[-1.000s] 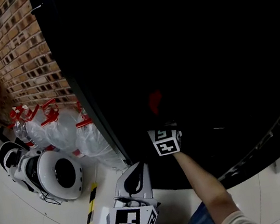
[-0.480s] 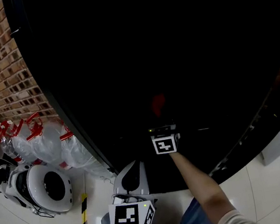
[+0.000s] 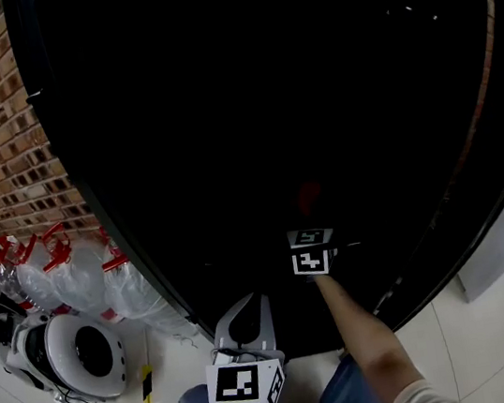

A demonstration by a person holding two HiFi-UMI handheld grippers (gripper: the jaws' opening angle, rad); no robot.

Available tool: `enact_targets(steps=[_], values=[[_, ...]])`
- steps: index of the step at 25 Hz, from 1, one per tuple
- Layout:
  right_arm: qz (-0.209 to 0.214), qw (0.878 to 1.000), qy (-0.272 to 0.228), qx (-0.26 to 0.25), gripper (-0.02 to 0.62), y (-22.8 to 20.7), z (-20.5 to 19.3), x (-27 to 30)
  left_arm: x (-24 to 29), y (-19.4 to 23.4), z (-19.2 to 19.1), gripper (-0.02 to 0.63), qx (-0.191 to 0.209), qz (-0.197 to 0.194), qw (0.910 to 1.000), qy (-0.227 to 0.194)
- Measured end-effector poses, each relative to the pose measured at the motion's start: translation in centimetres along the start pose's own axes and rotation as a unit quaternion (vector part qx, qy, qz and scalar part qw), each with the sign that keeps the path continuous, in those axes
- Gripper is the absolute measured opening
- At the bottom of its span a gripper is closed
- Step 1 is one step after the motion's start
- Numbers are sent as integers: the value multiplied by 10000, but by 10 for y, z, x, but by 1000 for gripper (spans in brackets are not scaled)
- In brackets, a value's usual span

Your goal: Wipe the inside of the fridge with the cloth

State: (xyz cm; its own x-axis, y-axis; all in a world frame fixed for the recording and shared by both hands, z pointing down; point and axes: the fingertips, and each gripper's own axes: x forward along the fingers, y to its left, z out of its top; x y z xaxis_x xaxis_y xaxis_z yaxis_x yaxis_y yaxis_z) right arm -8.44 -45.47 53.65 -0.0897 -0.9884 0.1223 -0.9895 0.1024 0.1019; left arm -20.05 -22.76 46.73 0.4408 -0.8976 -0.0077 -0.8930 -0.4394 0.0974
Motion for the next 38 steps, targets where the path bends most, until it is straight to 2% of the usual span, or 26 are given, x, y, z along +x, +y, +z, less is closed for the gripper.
enact_targets(steps=[6,19,23,33,38], values=[[-184,9997,10,160,60,-19,1,-18,11,-5,0,12,17,-31,10000,-3],[181,9996,-221,-17,61,4,-5,-130,31,-18,-6,12,-59,-173,9998,8],[166,9994,-297,-13,60,2,-5,-158,31,-27,-10,12,-28,-266,9996,40],[179,9985,-487,186,61,-8,0,-218,37,-50,-10,12,32,-455,9990,23],[429,9953,-676,552,61,-9,19,-239,35,-60,-3,12,186,-585,9981,-7]])
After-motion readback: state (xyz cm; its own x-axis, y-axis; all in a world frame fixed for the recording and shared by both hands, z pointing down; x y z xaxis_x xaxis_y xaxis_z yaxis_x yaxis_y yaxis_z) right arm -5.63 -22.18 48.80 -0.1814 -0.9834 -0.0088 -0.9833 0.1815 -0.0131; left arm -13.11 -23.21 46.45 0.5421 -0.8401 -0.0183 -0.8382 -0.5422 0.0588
